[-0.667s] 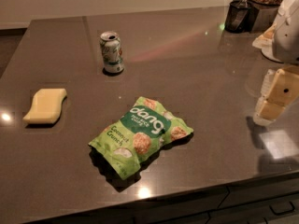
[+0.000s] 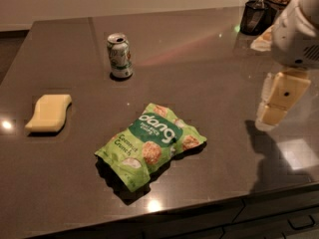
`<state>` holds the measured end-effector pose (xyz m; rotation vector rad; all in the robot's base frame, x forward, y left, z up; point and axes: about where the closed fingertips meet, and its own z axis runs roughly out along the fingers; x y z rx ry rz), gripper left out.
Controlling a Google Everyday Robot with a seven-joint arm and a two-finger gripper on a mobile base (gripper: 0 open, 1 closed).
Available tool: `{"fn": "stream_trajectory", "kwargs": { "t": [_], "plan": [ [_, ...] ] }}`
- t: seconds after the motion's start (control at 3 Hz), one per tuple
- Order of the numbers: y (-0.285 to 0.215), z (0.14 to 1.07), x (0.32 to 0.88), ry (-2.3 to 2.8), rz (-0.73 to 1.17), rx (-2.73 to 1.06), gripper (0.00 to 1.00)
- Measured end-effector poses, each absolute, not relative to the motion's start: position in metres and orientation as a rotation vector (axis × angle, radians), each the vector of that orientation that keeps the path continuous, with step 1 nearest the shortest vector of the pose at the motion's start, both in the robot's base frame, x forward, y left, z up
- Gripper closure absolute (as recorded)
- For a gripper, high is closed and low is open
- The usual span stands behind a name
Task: Pick green rice chip bag
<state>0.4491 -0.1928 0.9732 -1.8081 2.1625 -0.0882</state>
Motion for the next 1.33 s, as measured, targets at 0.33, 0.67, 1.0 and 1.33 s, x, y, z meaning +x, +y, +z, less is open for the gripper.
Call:
{"fn": "stream_trajectory", "kwargs": {
  "t": [0.33, 0.67, 1.0, 1.33],
  "plan": [
    [-0.157, 0.96, 0.462, 2.071, -0.053, -1.929, 0.0],
    [-0.113, 0.94, 0.469, 1.95, 0.019, -2.084, 0.0],
    [-0.08, 0.923, 0.46, 1.846, 0.095, -2.189, 0.0],
    [-0.052, 0.903, 0.444, 1.753, 0.171, -2.281, 0.0]
  ]
}}
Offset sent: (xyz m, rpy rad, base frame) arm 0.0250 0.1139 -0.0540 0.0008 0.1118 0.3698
